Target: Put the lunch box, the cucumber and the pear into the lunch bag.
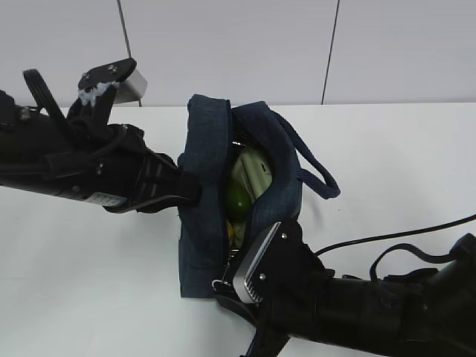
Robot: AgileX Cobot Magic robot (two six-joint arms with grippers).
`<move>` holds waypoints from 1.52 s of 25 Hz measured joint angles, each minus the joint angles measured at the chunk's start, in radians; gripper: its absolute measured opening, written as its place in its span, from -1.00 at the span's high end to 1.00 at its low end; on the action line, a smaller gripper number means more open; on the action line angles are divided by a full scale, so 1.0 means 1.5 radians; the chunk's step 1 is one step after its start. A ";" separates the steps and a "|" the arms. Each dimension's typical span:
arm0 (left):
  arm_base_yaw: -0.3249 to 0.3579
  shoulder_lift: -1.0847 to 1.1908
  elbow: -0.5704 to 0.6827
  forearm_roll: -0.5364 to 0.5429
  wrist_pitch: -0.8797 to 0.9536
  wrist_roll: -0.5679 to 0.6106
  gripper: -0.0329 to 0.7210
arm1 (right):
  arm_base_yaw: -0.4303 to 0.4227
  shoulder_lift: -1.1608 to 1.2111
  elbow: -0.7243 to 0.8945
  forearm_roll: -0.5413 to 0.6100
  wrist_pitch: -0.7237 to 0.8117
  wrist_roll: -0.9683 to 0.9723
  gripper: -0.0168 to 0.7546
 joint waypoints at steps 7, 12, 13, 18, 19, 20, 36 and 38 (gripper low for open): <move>0.000 0.000 0.000 0.000 0.000 0.000 0.91 | 0.000 -0.003 0.000 -0.022 0.000 0.011 0.96; 0.000 0.000 0.000 0.001 -0.001 0.000 0.91 | 0.000 -0.034 0.011 -0.036 0.000 0.023 0.96; 0.000 0.000 0.000 0.001 -0.001 0.000 0.91 | 0.000 -0.042 0.016 -0.038 0.000 0.025 0.96; 0.000 0.000 0.000 0.004 -0.002 0.000 0.91 | 0.000 -0.070 0.031 -0.051 0.003 0.041 0.96; 0.000 0.000 0.000 0.008 -0.003 0.000 0.91 | 0.000 -0.076 0.031 -0.053 0.003 0.044 0.96; 0.000 0.000 0.000 0.013 -0.003 0.000 0.91 | 0.000 -0.081 0.031 -0.056 0.005 0.045 0.96; 0.000 0.000 0.000 0.028 -0.011 0.001 0.91 | 0.000 -0.177 0.034 -0.100 0.021 0.088 0.96; 0.000 0.000 0.000 0.028 -0.011 0.001 0.91 | 0.000 -0.186 0.034 -0.101 0.024 0.089 0.96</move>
